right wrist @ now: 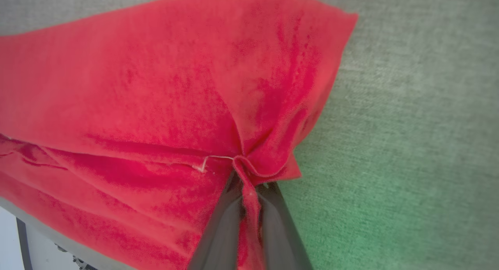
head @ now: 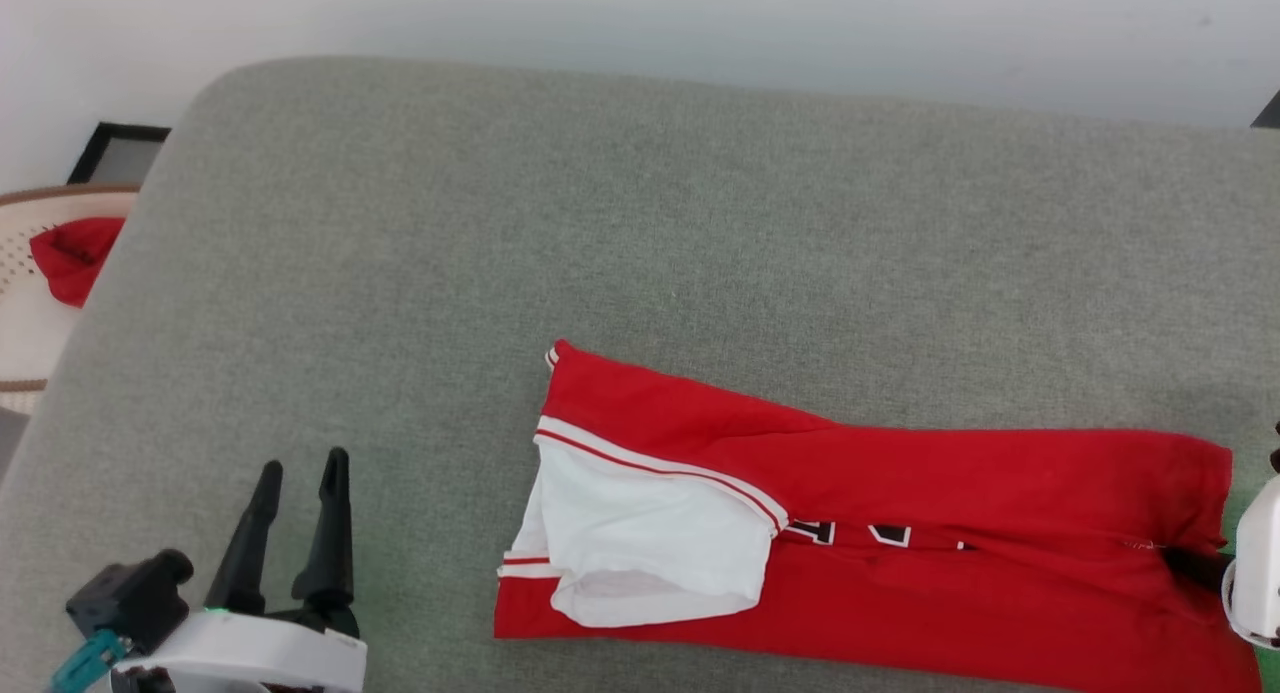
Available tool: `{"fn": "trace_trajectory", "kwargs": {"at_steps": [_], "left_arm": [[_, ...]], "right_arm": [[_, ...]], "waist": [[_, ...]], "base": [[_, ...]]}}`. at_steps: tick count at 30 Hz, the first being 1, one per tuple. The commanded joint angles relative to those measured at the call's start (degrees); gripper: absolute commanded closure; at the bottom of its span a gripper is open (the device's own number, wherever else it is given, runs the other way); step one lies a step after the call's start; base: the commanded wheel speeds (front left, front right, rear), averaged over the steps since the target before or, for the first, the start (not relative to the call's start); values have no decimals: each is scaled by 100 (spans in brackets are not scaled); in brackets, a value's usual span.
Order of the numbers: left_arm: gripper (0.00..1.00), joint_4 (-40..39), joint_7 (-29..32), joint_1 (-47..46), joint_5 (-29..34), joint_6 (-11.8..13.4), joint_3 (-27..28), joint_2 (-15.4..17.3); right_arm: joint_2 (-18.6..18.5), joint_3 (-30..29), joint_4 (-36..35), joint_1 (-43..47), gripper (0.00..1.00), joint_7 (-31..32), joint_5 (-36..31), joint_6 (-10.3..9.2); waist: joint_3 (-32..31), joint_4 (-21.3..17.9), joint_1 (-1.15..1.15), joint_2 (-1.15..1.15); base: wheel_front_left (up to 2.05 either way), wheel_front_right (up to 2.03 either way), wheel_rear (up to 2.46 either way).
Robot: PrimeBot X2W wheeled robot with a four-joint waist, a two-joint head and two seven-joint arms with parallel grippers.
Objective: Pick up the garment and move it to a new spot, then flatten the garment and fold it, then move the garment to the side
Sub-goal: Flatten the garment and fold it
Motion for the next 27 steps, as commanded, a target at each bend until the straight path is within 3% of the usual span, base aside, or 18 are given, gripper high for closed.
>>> {"fn": "trace_trajectory", "kwargs": {"at_steps": [1,19,27], "left_arm": [[0,5,0,88,52,-36,42,-18],[0,-47,0,587,18,-65,253,37],[0,-86,0,789,-4,-68,352,16]], "right_arm": [[-57,39,156,98,100,-42,-122,-9],[-834,-46,966,-207,100,-503,-223,-8],[-839,227,436,-224,100,-436,58,-7]], "waist": [[-106,-17,0,0],[-639,-146,0,0],[-813,-362,0,0]], "base": [[0,0,0],[0,0,0],[0,0,0]]}}
